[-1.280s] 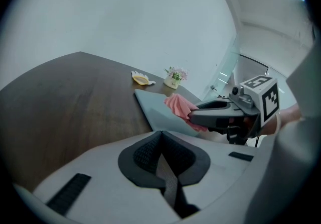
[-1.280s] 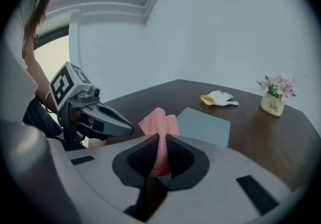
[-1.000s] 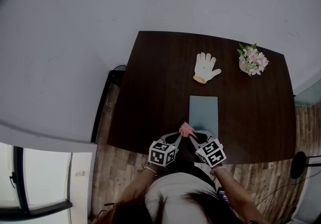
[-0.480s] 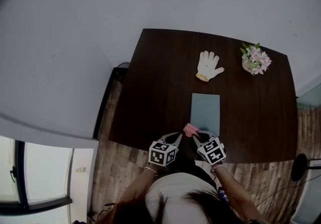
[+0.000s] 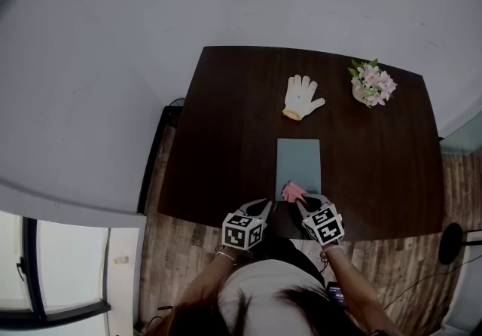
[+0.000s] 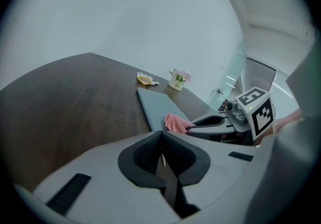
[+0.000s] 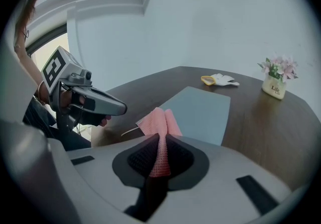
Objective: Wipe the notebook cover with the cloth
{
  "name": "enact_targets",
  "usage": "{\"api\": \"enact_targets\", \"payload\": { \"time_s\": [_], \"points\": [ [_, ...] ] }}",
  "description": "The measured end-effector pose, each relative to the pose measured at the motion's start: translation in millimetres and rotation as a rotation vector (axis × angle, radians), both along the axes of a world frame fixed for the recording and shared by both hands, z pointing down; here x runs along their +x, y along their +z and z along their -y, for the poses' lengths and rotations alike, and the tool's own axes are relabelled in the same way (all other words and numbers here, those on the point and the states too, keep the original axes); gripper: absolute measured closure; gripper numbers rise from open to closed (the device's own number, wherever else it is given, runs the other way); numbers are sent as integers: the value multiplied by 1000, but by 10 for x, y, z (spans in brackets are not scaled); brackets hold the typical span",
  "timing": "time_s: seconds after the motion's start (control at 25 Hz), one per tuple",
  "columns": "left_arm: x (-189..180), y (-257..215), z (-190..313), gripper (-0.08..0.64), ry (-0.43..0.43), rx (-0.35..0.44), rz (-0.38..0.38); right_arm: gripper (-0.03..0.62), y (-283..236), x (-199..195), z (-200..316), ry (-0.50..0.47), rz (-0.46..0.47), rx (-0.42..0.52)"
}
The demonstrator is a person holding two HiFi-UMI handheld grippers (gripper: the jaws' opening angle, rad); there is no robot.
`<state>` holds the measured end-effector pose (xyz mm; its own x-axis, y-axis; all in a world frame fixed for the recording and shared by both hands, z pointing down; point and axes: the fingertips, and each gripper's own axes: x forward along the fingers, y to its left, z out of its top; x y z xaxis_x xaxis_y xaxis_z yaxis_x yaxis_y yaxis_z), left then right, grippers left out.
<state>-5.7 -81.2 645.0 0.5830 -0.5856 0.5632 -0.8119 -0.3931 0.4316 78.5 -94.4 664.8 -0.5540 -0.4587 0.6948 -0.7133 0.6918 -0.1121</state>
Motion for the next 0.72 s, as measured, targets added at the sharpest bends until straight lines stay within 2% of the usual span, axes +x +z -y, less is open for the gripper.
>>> {"api": "enact_targets", "payload": {
  "time_s": [0.72],
  "points": [
    [224, -90, -133, 540, -66, 37, 9, 551, 58, 771, -139, 141, -7, 37]
  ]
}}
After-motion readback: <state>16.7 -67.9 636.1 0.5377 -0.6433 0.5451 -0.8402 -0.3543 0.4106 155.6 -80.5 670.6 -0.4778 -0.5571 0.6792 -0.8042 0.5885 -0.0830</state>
